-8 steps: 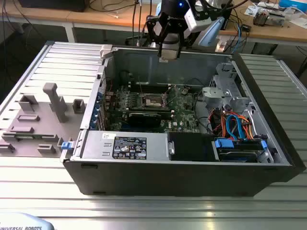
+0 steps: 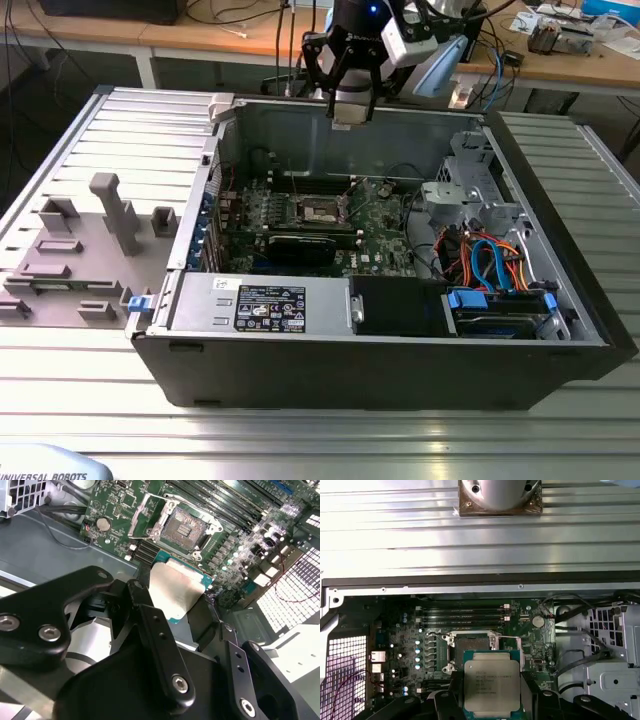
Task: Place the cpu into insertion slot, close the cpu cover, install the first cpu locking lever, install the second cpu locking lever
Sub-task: 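Place the cpu into insertion slot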
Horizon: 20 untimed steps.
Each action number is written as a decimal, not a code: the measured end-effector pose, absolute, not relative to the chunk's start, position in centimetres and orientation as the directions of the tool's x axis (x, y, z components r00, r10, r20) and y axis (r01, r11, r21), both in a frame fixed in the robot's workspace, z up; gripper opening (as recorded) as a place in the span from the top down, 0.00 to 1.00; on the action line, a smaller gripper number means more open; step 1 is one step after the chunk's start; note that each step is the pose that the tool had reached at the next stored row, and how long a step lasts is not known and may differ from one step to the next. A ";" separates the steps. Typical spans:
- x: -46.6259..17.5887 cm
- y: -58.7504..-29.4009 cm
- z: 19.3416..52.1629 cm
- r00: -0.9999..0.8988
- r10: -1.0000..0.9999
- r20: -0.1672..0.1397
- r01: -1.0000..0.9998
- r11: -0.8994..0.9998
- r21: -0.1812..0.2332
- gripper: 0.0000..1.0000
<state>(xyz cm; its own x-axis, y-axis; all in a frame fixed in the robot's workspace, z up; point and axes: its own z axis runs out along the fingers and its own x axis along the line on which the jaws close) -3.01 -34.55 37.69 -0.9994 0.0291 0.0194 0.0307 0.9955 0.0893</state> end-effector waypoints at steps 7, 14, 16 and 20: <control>-3.2 -34.6 37.6 -0.996 0.090 0.019 0.092 0.992 0.089 0.46; -3.3 -34.6 37.6 -0.996 0.090 0.019 0.092 0.992 0.089 0.46; -3.3 -34.6 37.6 -0.996 0.090 0.019 0.092 0.992 0.089 0.46; -3.4 -34.6 37.6 -0.996 0.092 0.019 0.093 0.992 0.089 0.46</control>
